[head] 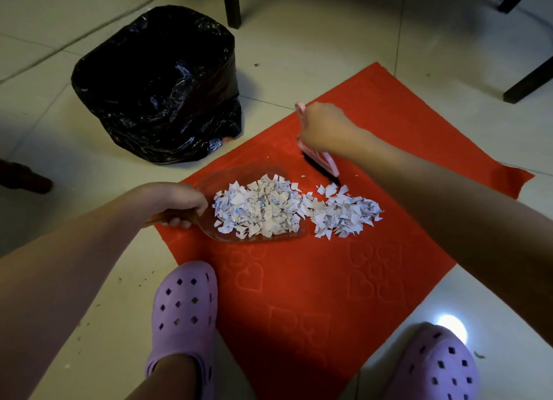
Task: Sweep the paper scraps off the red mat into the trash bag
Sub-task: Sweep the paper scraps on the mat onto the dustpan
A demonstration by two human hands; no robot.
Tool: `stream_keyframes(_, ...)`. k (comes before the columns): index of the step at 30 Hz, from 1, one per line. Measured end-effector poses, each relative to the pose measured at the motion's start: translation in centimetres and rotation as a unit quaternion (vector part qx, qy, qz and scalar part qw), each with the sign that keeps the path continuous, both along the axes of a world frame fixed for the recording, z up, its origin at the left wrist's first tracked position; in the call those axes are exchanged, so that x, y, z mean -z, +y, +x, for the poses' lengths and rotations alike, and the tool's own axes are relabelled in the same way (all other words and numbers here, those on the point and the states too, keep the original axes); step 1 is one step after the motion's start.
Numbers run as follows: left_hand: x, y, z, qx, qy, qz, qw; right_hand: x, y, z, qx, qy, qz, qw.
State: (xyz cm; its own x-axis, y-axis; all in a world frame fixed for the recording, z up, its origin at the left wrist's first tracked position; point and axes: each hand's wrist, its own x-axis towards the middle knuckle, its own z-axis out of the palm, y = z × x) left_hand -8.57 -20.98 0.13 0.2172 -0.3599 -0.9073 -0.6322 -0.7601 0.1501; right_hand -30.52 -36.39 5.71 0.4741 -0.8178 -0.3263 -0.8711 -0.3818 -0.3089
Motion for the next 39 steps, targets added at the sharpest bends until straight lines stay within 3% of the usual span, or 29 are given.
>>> stream_keyframes(8,-0.1,-0.1,-0.1,0.004,-0.004,0.002,1.000,-0.7,-1.9,-3.1,0.028,-0.053,-0.060,0.996)
stream_keyframes(13,-0.2,-0.1,-0.2,0.008,-0.011,0.002,1.000,1.5,-2.5,-5.3,0.065,0.008,-0.119,0.991)
stream_keyframes(17,-0.3,-0.1,-0.3,0.008,-0.013,0.003,1.000,2.4,-1.4,-6.7,0.050,-0.032,-0.022,0.998)
stream_keyframes(23,-0.4,-0.1,-0.4,0.012,-0.009,0.004,1.000,0.6,0.6,-8.3,-0.127,-0.053,0.098,0.986)
stream_keyframes(26,-0.3,-0.1,-0.2,0.010,-0.006,0.005,1.000,-0.6,0.5,-9.3,-0.130,-0.075,0.076,0.986)
stream_keyframes(32,-0.1,-0.1,0.0,0.000,-0.012,0.004,1.000,1.4,-0.6,-7.2,-0.036,-0.108,-0.036,0.993)
stream_keyframes(34,0.0,0.0,-0.1,-0.002,-0.013,0.004,1.000,2.0,-0.6,-6.0,-0.035,-0.108,-0.007,0.994)
stream_keyframes(39,0.4,0.1,0.0,-0.005,-0.011,-0.006,1.000,1.5,0.1,-6.7,-0.165,-0.016,0.078,0.983)
